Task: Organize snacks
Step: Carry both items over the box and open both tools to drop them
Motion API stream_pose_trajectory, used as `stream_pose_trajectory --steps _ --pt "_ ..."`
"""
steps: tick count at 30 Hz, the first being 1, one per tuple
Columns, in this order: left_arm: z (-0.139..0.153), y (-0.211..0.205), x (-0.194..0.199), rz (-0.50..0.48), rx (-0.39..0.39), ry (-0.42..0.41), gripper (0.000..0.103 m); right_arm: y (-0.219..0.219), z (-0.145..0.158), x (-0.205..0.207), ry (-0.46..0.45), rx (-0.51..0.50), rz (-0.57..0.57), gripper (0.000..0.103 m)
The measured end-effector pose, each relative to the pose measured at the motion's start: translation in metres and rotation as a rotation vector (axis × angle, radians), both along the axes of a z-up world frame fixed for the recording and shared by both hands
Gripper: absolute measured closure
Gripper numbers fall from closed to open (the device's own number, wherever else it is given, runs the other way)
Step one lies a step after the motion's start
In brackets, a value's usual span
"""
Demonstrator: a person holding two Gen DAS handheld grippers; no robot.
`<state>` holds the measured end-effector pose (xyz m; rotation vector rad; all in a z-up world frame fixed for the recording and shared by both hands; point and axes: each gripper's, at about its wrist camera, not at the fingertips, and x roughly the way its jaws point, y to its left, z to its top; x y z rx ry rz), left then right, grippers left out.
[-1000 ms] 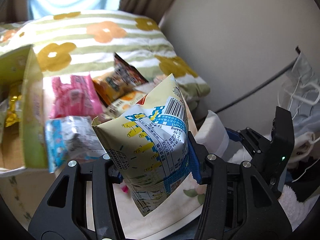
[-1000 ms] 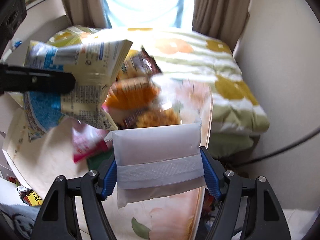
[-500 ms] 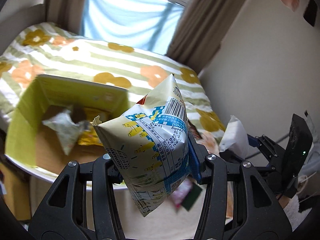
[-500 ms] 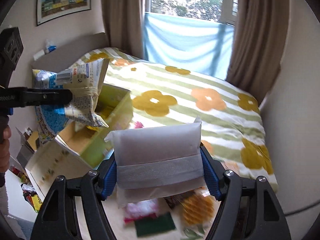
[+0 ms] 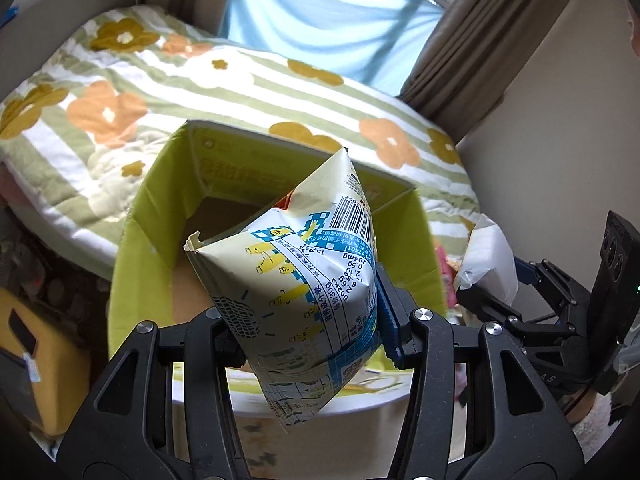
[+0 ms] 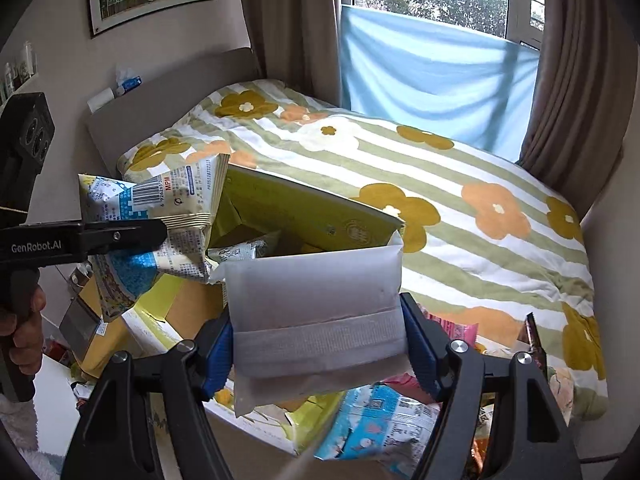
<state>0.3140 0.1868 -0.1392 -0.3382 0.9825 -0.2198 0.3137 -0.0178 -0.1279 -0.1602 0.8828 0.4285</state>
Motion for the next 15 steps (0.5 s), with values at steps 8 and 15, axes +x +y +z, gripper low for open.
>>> stream_pose_trajectory --steps 8,15 --pt "-0.023 0.004 0.015 -0.088 0.102 0.036 0.055 0.023 -0.028 0.011 0.085 -0.038 -0.054 0.034" --pt "-0.025 -0.005 0.019 -0.073 0.251 -0.001 0.0 0.023 -0.038 0.014 0.11 -0.069 -0.047 0.034"
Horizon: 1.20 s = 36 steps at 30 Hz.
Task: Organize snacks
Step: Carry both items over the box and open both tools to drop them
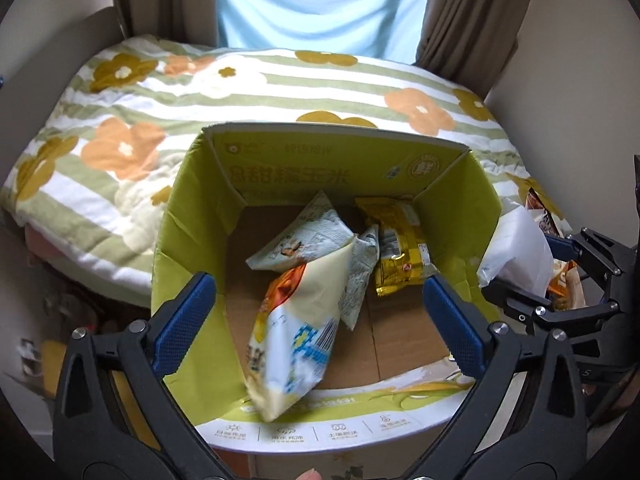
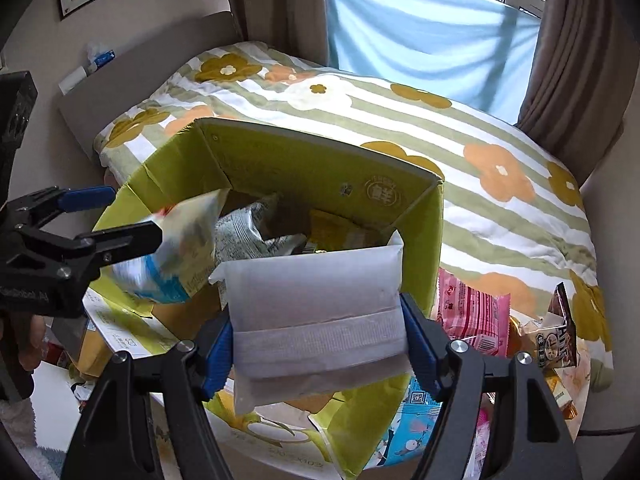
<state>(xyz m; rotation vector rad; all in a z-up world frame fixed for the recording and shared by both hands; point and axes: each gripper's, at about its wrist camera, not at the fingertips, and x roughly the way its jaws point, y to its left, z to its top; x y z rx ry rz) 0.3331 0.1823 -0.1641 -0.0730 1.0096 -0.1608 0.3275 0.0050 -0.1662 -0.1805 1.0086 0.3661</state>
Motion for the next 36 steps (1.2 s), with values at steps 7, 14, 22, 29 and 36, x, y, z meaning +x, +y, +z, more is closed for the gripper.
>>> stream_pose_trajectory --steps 7,14,22,29,36 --pt "0.002 0.007 -0.004 0.035 -0.024 0.021 0.0 0.001 -0.006 -0.001 0.021 0.0 0.022 0.034" --pt "0.005 0.005 -0.006 0.05 -0.009 0.01 0.0 0.009 -0.014 0.01 0.05 0.007 0.038 0.032" --pt "0.007 0.007 -0.014 0.06 0.03 0.004 0.0 0.012 -0.016 0.003 0.004 0.055 0.056 0.001" --pt "0.014 0.01 -0.027 0.08 0.027 0.0 0.0 0.01 -0.01 -0.013 -0.03 0.018 0.064 0.001" --pt "0.028 0.013 -0.04 0.079 0.019 -0.016 0.0 0.015 0.009 -0.025 -0.045 0.004 0.059 0.0"
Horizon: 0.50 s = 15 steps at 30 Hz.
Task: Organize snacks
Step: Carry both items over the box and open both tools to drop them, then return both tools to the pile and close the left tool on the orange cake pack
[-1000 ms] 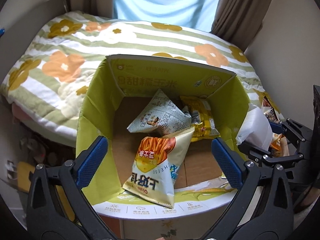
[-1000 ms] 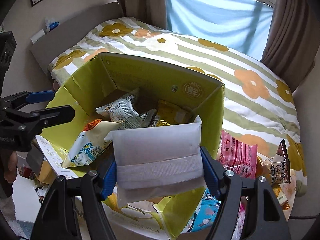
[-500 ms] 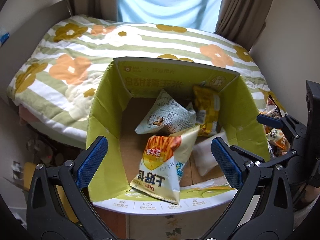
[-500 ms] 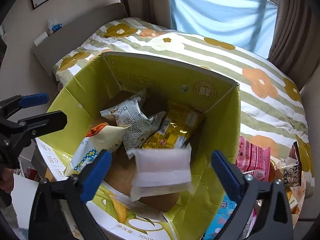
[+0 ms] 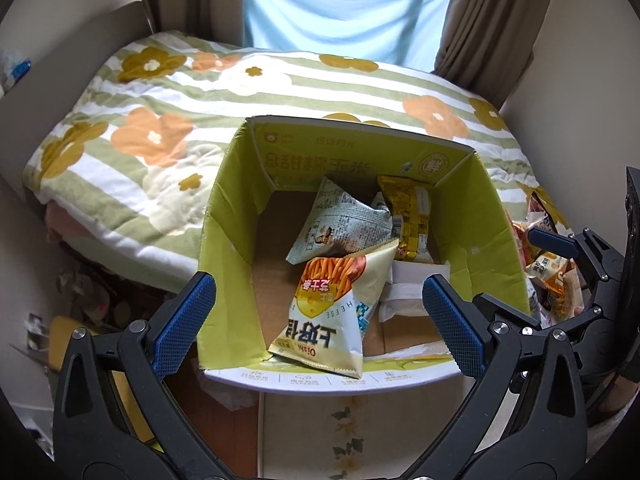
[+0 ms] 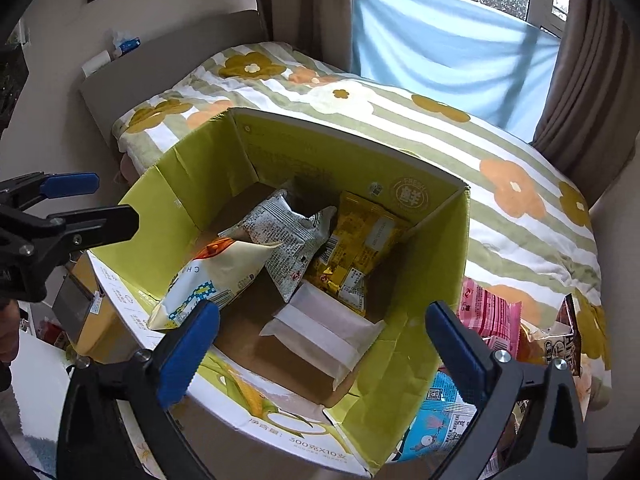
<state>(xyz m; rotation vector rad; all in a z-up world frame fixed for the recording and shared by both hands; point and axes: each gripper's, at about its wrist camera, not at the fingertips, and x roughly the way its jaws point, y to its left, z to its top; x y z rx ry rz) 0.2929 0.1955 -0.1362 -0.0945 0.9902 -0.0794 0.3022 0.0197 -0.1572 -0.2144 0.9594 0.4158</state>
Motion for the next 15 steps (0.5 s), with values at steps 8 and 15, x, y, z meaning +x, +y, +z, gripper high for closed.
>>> stream_pose_trajectory --steps 8,15 --pt "0.023 -0.013 -0.015 -0.073 -0.01 -0.059 0.0 -0.014 0.024 -0.024 -0.052 0.002 -0.059 0.0" --pt "0.037 -0.047 -0.019 -0.18 -0.029 -0.09 0.0 -0.047 0.047 -0.051 -0.104 -0.006 -0.139 0.0"
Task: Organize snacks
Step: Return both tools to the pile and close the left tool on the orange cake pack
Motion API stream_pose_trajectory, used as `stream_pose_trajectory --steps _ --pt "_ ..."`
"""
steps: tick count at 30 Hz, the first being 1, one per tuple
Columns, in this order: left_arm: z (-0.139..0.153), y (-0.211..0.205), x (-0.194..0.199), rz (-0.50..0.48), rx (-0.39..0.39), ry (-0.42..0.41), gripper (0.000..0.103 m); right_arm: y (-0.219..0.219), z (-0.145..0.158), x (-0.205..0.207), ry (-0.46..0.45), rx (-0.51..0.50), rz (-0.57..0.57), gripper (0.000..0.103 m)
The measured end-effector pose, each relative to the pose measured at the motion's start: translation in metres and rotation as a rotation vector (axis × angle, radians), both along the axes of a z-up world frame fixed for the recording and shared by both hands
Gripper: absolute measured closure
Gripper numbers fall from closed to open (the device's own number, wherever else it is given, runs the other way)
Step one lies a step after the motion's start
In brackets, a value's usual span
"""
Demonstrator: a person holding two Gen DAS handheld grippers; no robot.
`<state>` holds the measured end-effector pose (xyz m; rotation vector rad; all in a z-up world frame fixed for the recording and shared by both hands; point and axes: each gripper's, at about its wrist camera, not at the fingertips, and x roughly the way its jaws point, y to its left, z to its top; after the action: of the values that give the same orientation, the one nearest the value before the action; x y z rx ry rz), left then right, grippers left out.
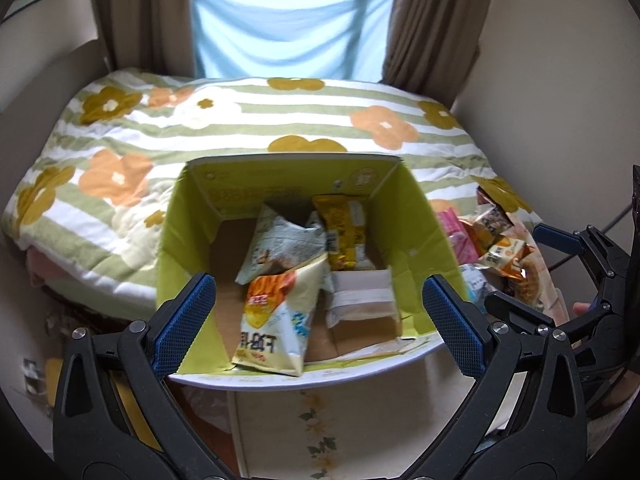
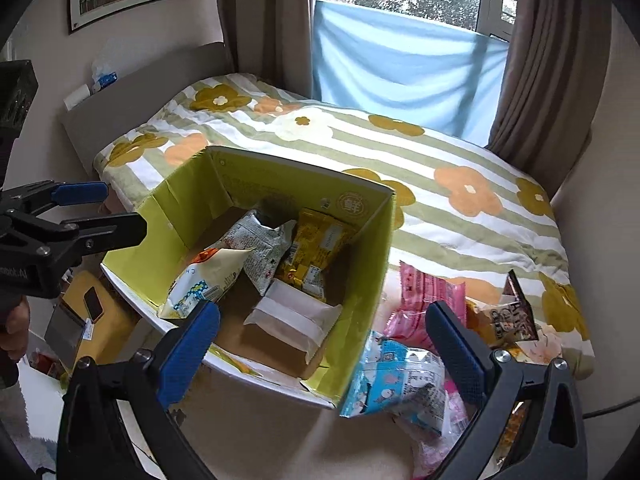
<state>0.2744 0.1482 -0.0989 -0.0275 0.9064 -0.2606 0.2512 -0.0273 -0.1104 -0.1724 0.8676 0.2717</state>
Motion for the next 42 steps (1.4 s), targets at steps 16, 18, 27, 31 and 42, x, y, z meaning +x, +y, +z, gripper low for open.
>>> stream_pose_trajectory --steps 16,18,27,31,42 --pt "0.005 -0.182 -0.007 -0.244 -0.056 -0.003 0.0 -0.168 0.006 -0.053 -0.033 0.001 -0.174 0.0" --pt "0.0 -0.211 -0.005 -0.275 -0.055 0.011 0.0 -0.191 0.003 -0.06 -0.037 -0.012 -0.179 0.0" --pt "-0.029 -0.327 0.008 -0.378 -0.061 0.106 0.0 -0.281 -0.029 -0.069 0.003 -0.042 -0.177 0.0" --pt "-0.056 -0.359 0.021 -0.414 -0.029 0.181 0.0 -0.305 -0.046 -0.066 0.037 -0.019 -0.19 0.0" --pt "-0.145 -0.399 0.064 -0.505 0.086 0.363 0.012 -0.322 -0.104 -0.043 0.139 0.048 -0.184 0.0"
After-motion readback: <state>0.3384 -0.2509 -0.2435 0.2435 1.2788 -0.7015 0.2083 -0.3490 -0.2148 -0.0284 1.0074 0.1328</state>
